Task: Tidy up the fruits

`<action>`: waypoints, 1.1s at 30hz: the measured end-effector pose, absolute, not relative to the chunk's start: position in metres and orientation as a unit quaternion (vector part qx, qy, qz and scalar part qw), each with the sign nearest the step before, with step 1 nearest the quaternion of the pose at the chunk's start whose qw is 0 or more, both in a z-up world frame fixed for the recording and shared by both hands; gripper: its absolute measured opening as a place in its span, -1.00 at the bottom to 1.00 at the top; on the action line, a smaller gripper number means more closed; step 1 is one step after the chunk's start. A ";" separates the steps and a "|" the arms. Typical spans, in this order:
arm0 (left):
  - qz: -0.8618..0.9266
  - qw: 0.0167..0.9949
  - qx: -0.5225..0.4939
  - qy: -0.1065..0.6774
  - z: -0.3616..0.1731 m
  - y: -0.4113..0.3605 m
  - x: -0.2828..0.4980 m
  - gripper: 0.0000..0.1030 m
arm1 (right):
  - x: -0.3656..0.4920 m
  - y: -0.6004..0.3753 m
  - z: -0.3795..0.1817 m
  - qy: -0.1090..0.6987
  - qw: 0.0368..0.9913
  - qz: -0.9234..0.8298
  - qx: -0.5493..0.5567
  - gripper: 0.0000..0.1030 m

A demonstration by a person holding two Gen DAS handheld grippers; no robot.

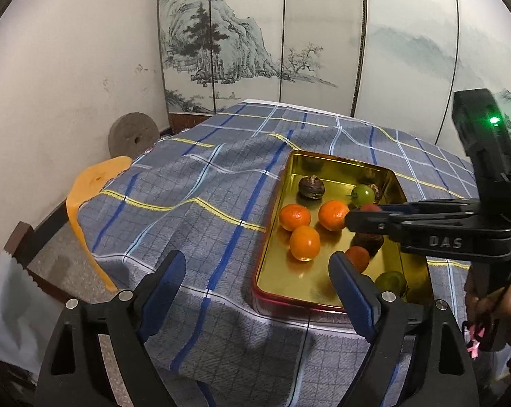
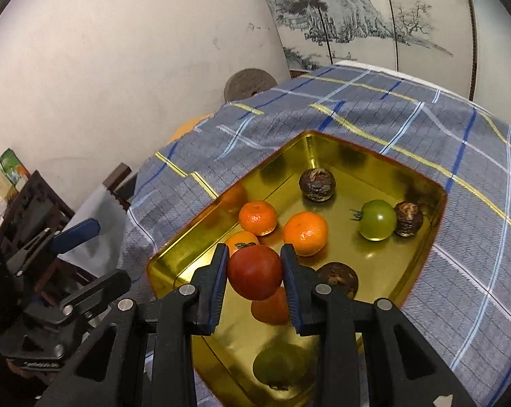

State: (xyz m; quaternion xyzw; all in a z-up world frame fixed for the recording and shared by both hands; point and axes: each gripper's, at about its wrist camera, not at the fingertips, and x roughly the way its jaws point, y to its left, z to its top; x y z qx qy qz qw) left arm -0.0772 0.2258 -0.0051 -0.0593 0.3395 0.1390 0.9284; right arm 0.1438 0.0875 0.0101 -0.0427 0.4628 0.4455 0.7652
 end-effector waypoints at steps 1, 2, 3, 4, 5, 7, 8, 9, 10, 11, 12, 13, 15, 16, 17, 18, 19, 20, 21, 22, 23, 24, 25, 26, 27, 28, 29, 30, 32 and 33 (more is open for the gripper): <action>0.139 0.928 -0.057 0.340 -0.006 0.225 -0.077 0.68 | 0.145 0.088 0.008 0.465 0.764 0.445 -0.044 -0.44; 0.139 0.929 -0.055 0.339 -0.006 0.225 -0.076 0.68 | 0.145 0.090 0.006 0.468 0.763 0.443 -0.046 -0.44; 0.138 0.929 -0.053 0.339 -0.006 0.224 -0.076 0.68 | 0.145 0.091 0.005 0.470 0.762 0.442 -0.047 -0.44; 0.137 0.929 -0.051 0.340 -0.007 0.223 -0.075 0.68 | 0.146 0.092 0.003 0.473 0.761 0.441 -0.046 -0.44; 0.136 0.929 -0.050 0.342 -0.008 0.222 -0.074 0.68 | 0.147 0.092 0.002 0.474 0.761 0.440 -0.047 -0.44; 0.134 0.929 -0.049 0.342 -0.009 0.221 -0.073 0.68 | 0.148 0.095 0.000 0.476 0.761 0.438 -0.051 -0.44; 0.136 0.929 -0.047 0.342 -0.009 0.220 -0.073 0.68 | 0.149 0.097 -0.002 0.478 0.761 0.437 -0.052 -0.44; 0.138 0.929 -0.044 0.340 -0.008 0.218 -0.072 0.68 | 0.149 0.098 -0.003 0.479 0.761 0.436 -0.053 -0.43; 0.139 0.929 -0.043 0.339 -0.008 0.218 -0.072 0.68 | 0.150 0.099 -0.004 0.480 0.760 0.435 -0.053 -0.43; 0.138 0.930 -0.041 0.338 -0.008 0.217 -0.072 0.68 | 0.151 0.100 -0.005 0.480 0.760 0.434 -0.053 -0.43; 0.137 0.930 -0.040 0.338 -0.008 0.216 -0.071 0.68 | 0.151 0.100 -0.006 0.480 0.762 0.432 -0.054 -0.43; 0.137 0.930 -0.040 0.338 -0.008 0.216 -0.071 0.68 | 0.152 0.101 -0.005 0.480 0.762 0.431 -0.053 -0.39; 0.137 0.930 -0.038 0.339 -0.008 0.214 -0.071 0.68 | 0.153 0.102 -0.004 0.477 0.765 0.429 -0.052 -0.39; 0.138 0.930 -0.036 0.340 -0.008 0.213 -0.071 0.68 | 0.154 0.102 -0.004 0.476 0.766 0.429 -0.052 -0.39; 0.139 0.930 -0.036 0.339 -0.008 0.212 -0.071 0.68 | 0.155 0.102 -0.003 0.475 0.767 0.428 -0.051 -0.39; 0.138 0.930 -0.036 0.339 -0.007 0.212 -0.071 0.68 | 0.155 0.101 -0.003 0.473 0.768 0.428 -0.048 -0.39; 0.138 0.930 -0.035 0.338 -0.007 0.210 -0.071 0.68 | 0.155 0.100 -0.002 0.472 0.769 0.428 -0.044 -0.38; 0.139 0.930 -0.034 0.337 -0.007 0.210 -0.070 0.68 | 0.155 0.098 -0.001 0.470 0.771 0.428 -0.041 -0.37; 0.140 0.931 -0.032 0.336 -0.006 0.209 -0.070 0.68 | 0.153 0.095 0.002 0.465 0.776 0.426 -0.038 -0.35; 0.142 0.931 -0.029 0.334 -0.005 0.208 -0.070 0.68 | 0.151 0.093 0.005 0.458 0.781 0.422 -0.037 -0.30; 0.144 0.932 -0.025 0.331 -0.004 0.206 -0.071 0.68 | 0.148 0.089 0.009 0.451 0.787 0.419 -0.037 -0.21; 0.145 0.933 -0.022 0.328 -0.003 0.205 -0.072 0.68 | 0.144 0.084 0.015 0.438 0.797 0.414 -0.036 -0.14; 0.148 0.935 -0.017 0.323 -0.001 0.204 -0.073 0.68 | 0.140 0.079 0.021 0.425 0.806 0.410 -0.035 0.01; 0.152 0.936 -0.011 0.316 0.001 0.201 -0.074 0.68 | 0.132 0.073 0.029 0.405 0.820 0.402 -0.035 0.16; 0.154 0.937 -0.008 0.312 0.003 0.200 -0.075 0.68 | 0.124 0.065 0.038 0.383 0.835 0.393 -0.035 0.24; 0.154 0.938 -0.007 0.310 0.005 0.198 -0.075 0.68 | 0.117 0.058 0.046 0.366 0.846 0.386 -0.034 0.41; 0.156 0.939 -0.006 0.305 0.008 0.197 -0.077 0.68 | 0.110 0.050 0.054 0.346 0.859 0.377 -0.033 0.59; 0.161 0.940 -0.006 0.302 0.011 0.196 -0.077 0.68 | 0.103 0.043 0.062 0.328 0.869 0.368 -0.034 0.67; 0.177 0.939 -0.003 0.294 0.016 0.195 -0.080 0.68 | 0.086 0.027 0.077 0.290 0.891 0.348 -0.036 0.81; 0.181 0.940 -0.004 0.290 0.019 0.195 -0.081 0.68 | 0.075 0.017 0.084 0.269 0.902 0.335 -0.037 0.82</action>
